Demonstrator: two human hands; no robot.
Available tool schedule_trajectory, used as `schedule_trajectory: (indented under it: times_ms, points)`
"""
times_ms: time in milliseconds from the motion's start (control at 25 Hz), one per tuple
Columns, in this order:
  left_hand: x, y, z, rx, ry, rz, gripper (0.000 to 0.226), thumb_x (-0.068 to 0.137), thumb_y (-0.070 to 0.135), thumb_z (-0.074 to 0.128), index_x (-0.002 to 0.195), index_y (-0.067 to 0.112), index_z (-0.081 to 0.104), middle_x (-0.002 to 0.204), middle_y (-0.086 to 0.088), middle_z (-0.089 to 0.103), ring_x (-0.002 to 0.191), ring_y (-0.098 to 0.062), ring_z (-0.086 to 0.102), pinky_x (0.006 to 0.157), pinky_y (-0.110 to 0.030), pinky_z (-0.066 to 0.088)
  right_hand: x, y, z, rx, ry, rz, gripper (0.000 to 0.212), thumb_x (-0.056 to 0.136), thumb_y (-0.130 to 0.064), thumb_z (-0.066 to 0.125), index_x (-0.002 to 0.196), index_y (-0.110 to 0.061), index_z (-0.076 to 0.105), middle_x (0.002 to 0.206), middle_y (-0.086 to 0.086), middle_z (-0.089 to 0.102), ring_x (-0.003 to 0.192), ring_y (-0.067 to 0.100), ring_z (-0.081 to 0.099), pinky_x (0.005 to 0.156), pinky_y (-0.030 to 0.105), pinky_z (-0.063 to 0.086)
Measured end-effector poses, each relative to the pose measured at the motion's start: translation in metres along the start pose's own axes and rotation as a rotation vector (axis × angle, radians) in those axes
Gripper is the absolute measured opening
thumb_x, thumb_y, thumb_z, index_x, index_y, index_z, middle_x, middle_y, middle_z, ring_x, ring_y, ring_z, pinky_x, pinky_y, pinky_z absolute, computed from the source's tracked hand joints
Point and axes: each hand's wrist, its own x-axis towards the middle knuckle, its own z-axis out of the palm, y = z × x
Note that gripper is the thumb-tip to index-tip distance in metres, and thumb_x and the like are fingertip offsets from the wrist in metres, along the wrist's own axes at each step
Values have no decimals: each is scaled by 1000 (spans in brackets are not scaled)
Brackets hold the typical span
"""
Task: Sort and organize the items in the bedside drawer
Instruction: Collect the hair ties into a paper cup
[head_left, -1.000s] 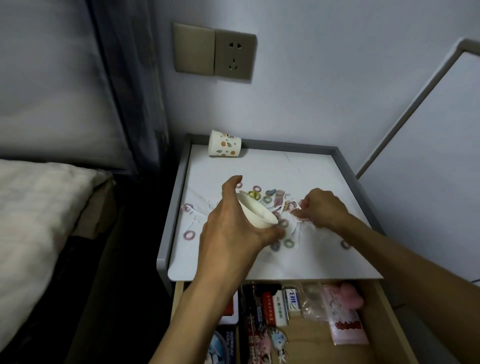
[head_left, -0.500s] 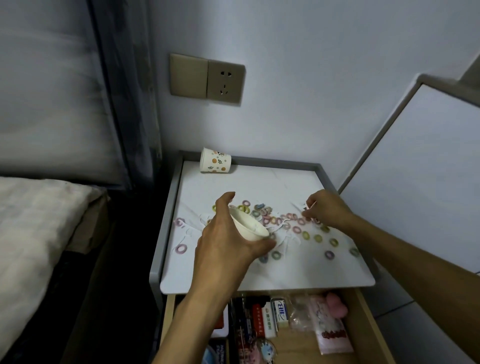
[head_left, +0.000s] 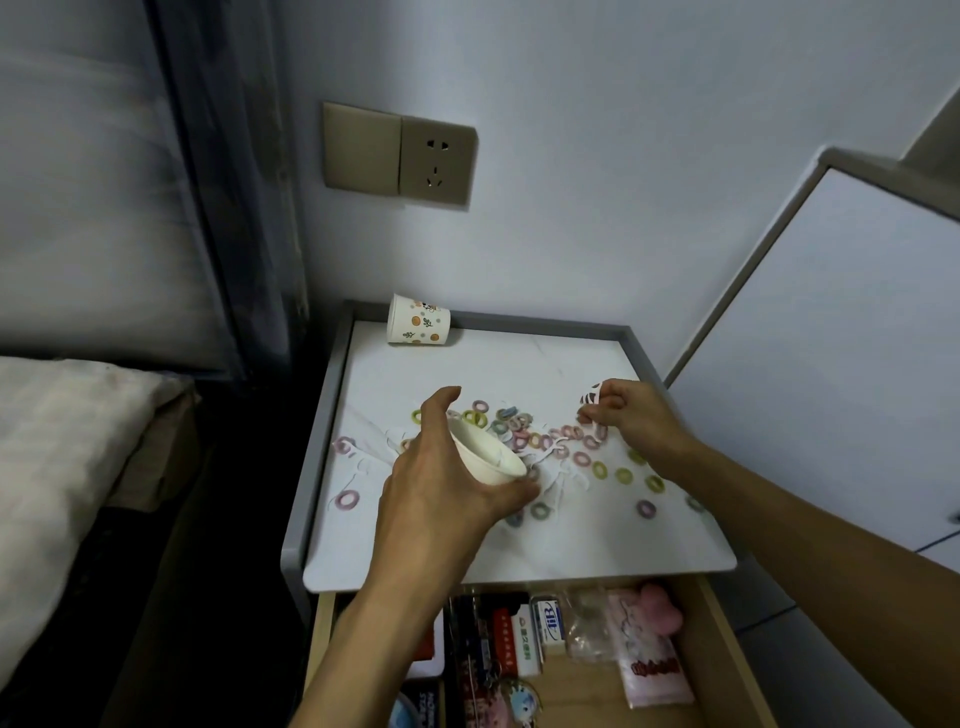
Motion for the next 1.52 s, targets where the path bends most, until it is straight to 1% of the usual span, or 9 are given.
schedule_trajectory:
  times_ms: [80,280,560,720,880,1000,1160,1400,1520]
  points:
    - [0,0,0,0,0,1,101,60,44,88,141,42,26,120,9,54,103,-15,54,79,-27,43,1,0,2,-9,80,4,27,84,-11,74,66,-8,54,64,4,68,65,21,65,64,34,49]
    - [3,-3,1,4,12,-5,101,59,46,88,140,43,26,117,9,53,104,-17,55,82,-33,50,6,-4,6,77,157,-65,17,97,-15,58,85,-2,62,84,8,74,84,22,71,81,37,55]
    - [1,-2,3,38,7,25,99,61,45,87,139,41,27,123,7,55,106,-17,55,81,-30,45,2,6,11,215,127,-84,14,103,-17,46,102,-5,51,90,12,72,71,26,71,58,30,55]
    - [3,-1,4,40,6,31,98,61,44,87,139,41,27,122,7,55,106,-18,56,83,-33,49,5,7,8,326,73,-20,13,101,-9,49,110,-5,57,96,15,72,74,24,72,66,32,58]
    - [4,0,7,27,9,36,97,60,43,88,138,41,29,120,8,56,106,-18,57,85,-33,50,11,6,2,343,53,-7,13,97,-13,58,104,-9,68,102,7,74,81,13,70,77,23,54]
    - [4,-1,9,18,7,43,96,60,42,88,137,41,30,116,10,56,104,-17,56,80,-30,48,14,7,-1,270,77,10,20,91,-25,68,104,-12,75,104,0,74,94,16,67,85,27,52]
    - [3,-1,8,26,2,50,95,60,44,87,136,42,30,112,12,53,102,-16,55,78,-28,46,14,7,-1,246,91,15,22,89,-24,69,103,-8,76,100,2,74,81,11,64,67,19,47]
    - [4,-2,7,48,3,52,97,61,44,87,138,41,28,112,13,50,104,-17,55,82,-32,50,14,11,1,295,88,9,16,94,-14,63,101,-4,74,98,9,74,70,10,64,63,13,50]
    - [5,-3,8,45,5,44,97,61,43,87,137,42,28,115,11,54,103,-17,56,82,-32,49,10,5,-1,148,137,-19,21,98,-19,57,94,-8,74,88,-2,71,72,10,60,62,16,45]
